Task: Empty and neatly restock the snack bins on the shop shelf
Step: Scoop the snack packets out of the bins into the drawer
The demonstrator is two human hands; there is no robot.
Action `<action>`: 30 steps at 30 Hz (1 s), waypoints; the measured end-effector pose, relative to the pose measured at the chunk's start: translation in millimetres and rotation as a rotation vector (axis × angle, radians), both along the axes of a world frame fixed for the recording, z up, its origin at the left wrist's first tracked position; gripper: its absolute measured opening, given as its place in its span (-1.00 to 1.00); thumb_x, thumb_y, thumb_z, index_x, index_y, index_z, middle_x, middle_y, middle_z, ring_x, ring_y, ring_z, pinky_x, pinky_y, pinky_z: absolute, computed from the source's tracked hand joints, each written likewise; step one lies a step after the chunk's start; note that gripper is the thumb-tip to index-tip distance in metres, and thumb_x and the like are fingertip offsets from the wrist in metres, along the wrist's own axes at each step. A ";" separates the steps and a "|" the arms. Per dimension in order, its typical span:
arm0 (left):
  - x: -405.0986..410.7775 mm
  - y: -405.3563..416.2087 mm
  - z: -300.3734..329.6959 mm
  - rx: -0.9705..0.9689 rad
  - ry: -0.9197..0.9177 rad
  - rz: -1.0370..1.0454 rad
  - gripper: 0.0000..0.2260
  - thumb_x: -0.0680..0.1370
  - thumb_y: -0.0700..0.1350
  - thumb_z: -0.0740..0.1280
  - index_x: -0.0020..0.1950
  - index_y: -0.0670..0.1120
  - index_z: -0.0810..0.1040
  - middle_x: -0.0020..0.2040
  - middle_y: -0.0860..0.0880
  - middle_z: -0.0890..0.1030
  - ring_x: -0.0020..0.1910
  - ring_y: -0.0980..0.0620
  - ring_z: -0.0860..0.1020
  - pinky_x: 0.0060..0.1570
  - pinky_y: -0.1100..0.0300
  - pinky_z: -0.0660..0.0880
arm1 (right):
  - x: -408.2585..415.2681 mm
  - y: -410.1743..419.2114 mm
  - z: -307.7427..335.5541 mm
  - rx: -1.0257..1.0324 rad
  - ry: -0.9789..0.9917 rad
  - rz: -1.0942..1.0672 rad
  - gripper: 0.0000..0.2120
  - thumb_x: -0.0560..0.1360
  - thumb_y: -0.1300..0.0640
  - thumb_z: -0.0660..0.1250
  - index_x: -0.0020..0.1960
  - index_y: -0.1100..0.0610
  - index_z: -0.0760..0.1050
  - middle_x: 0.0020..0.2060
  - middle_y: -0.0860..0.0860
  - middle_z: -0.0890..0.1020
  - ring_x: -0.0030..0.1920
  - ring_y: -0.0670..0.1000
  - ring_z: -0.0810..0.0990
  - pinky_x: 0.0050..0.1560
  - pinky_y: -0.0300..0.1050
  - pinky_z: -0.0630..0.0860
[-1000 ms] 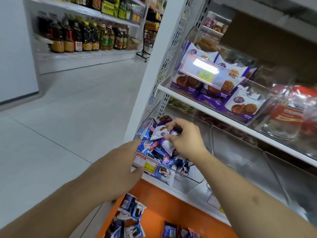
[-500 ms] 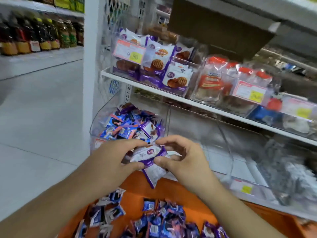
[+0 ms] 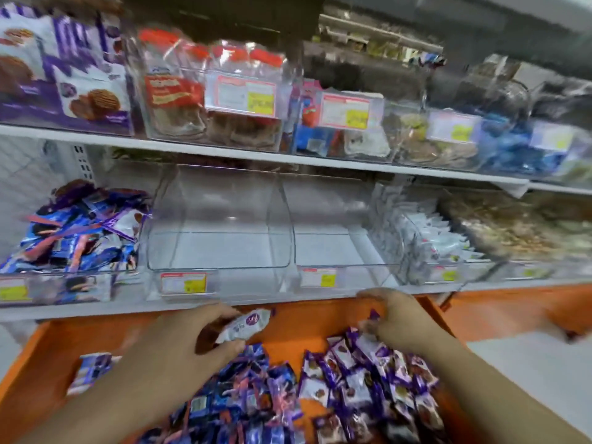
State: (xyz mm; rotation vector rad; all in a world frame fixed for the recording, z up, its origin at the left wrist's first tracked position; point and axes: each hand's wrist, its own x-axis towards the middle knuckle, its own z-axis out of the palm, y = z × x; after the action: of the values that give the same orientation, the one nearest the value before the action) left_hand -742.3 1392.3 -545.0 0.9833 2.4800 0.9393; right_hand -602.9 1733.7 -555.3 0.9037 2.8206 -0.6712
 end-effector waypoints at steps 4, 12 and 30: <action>13.1 28.0 -13.7 0.001 -0.033 -0.035 -0.76 0.47 0.31 0.43 0.11 0.46 0.55 0.06 0.51 0.56 0.05 0.49 0.51 0.05 0.34 0.51 | 4.7 10.4 7.6 0.047 -0.027 0.079 -0.43 0.48 0.04 0.53 0.46 -0.07 0.50 0.38 -0.05 0.58 0.35 -0.05 0.55 0.27 -0.31 0.39; 35.8 59.9 -17.1 0.070 -0.212 -0.035 -0.62 0.35 0.25 0.50 0.12 0.50 0.52 0.01 0.35 0.69 -0.01 0.32 0.66 0.09 0.18 0.59 | -5.5 -62.9 27.1 -0.332 0.176 0.475 -0.63 0.48 0.04 0.58 0.25 -0.14 0.61 0.15 -0.22 0.66 0.16 -0.22 0.62 0.22 -0.12 0.60; 27.1 25.4 9.8 -0.073 -0.044 -0.027 -0.60 0.45 0.35 0.37 0.27 0.41 0.43 0.14 0.32 0.57 0.04 0.30 0.60 0.06 0.30 0.53 | 9.8 16.7 23.6 0.021 0.020 0.018 -0.48 0.56 -0.03 0.48 0.49 -0.05 0.49 0.38 -0.04 0.58 0.21 0.00 0.62 0.12 -0.17 0.52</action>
State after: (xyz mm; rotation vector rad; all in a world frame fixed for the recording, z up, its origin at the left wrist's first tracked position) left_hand -715.2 1417.7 -535.3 0.9588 2.4403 0.8465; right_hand -593.1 1750.4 -531.8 0.8792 2.8551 -0.6532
